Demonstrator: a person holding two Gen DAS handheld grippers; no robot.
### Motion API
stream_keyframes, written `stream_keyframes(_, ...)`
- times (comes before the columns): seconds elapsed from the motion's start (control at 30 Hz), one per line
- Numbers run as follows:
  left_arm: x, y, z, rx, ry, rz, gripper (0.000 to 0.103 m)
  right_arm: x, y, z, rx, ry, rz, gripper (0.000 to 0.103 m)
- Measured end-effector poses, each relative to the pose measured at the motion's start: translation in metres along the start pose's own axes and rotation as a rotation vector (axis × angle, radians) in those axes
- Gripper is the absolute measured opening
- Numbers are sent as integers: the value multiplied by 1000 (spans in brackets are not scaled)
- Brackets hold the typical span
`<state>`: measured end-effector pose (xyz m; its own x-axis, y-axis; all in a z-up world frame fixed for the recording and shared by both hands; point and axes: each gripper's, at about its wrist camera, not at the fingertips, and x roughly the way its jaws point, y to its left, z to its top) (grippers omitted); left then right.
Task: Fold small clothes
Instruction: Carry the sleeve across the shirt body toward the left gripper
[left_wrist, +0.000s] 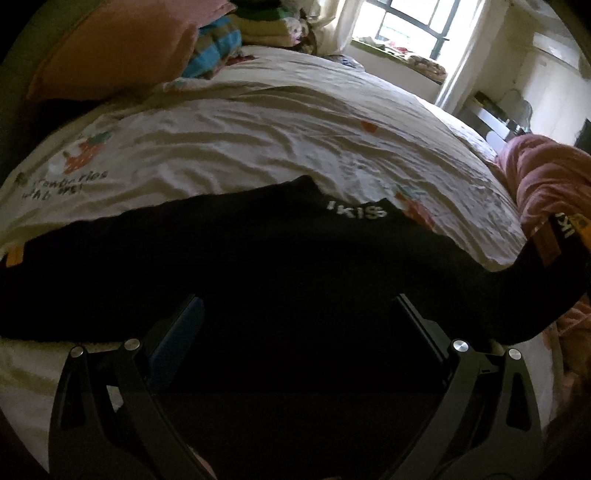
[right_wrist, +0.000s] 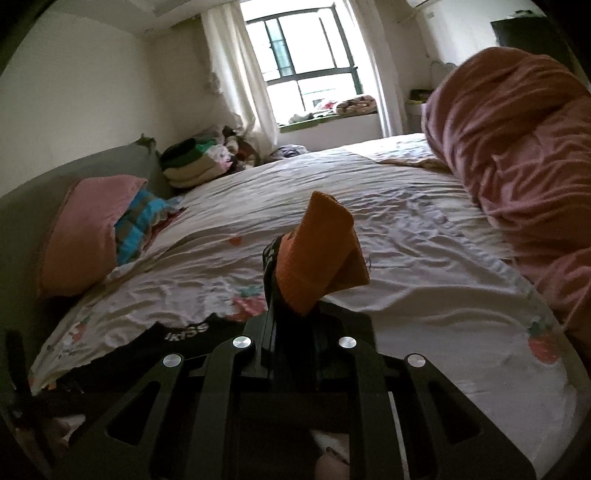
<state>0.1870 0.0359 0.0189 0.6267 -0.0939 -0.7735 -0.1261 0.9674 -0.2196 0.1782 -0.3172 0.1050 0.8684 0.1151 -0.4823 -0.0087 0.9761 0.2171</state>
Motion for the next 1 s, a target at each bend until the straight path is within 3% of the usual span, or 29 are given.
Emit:
stream_keyframes(0.4, -19, 48, 2, -89, -27, -73, 94, 19, 66, -7, -84, 35, 41, 13)
stream_keyframes(0.6, -22, 59, 3, -90, -37, -62, 94, 22, 91, -14, -117, 26, 58, 13)
stream_keyframes(1.0, -25, 90, 7, -186, -32, -103, 94, 50, 167, -47, -215, 96, 153, 13)
